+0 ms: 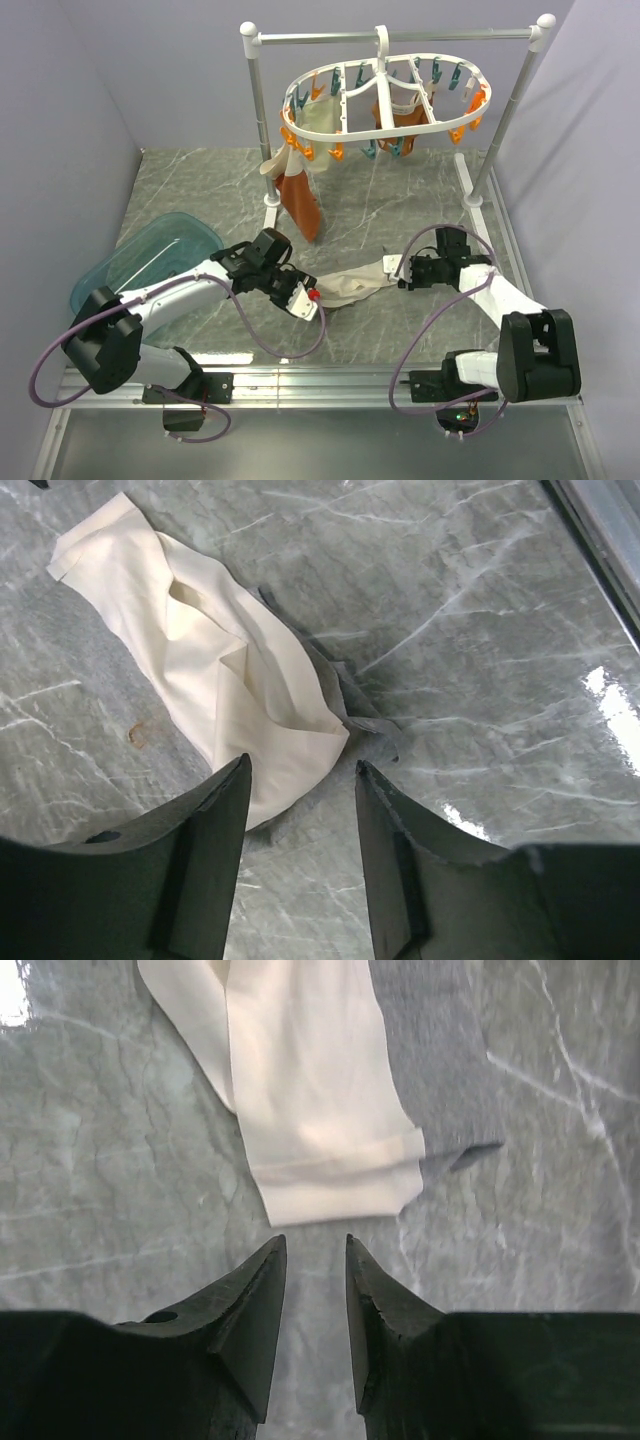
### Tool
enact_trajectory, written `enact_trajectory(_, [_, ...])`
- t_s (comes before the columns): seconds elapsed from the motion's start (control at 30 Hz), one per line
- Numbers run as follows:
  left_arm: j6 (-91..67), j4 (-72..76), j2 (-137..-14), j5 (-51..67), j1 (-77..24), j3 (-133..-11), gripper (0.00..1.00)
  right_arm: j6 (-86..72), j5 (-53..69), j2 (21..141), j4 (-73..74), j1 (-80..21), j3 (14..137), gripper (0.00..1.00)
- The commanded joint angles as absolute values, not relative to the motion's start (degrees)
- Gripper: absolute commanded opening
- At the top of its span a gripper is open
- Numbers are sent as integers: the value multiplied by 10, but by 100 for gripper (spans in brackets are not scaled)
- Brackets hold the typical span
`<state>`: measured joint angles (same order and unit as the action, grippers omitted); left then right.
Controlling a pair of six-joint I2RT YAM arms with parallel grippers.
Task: Clip the underwear to the hanger
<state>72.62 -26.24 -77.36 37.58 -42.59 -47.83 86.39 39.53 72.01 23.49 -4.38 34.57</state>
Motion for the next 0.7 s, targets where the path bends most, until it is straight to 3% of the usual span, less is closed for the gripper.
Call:
enact_trajectory(0.0, [729,-244,-768,386,-420,-485,52,867,396,737,204,-63,366,39])
enact_trajectory(0.23, [733,-259,-773,387,-410,-489,55,866,355,786,318,-97,433,42])
enact_trajectory(0.67, [729,-262,-790,389,-389,-507,56,741,255,861,329,-170,468,44])
